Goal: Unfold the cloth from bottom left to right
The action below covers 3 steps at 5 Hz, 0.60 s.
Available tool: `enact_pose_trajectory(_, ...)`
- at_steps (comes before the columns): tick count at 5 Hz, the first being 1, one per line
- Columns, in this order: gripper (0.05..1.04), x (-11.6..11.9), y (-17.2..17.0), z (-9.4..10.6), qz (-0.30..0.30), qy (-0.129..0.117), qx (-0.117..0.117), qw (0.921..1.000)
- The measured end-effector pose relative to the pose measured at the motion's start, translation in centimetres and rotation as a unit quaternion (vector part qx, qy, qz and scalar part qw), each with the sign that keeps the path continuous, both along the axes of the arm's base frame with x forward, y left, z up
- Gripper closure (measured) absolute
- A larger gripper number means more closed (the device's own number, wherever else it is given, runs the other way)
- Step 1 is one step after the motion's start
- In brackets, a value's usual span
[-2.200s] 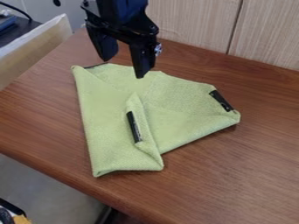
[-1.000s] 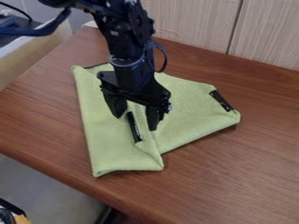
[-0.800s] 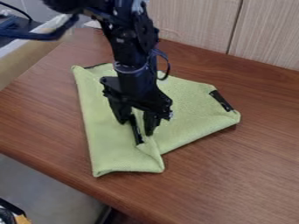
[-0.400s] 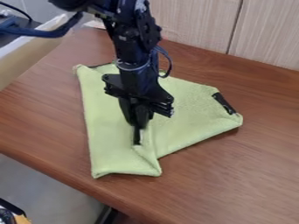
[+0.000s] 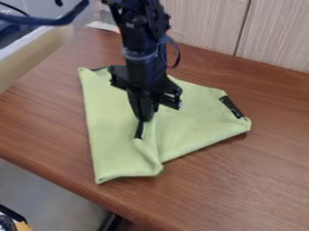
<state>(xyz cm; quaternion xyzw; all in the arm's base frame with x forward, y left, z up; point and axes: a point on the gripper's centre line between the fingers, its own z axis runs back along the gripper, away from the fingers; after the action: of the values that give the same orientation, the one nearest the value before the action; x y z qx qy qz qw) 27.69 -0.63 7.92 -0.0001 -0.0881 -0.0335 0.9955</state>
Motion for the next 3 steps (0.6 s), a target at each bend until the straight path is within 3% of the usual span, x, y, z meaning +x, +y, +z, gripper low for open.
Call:
enact_pose_trajectory(2, 1.026, -1.2, 4.8, 4.5, 0.079, -0.059, -0.002, 0.9951)
enact_pose_trajectory(3, 1.026, -2.5, 7.6, 4.3, 0.113, -0.055, 0.001, 0.992)
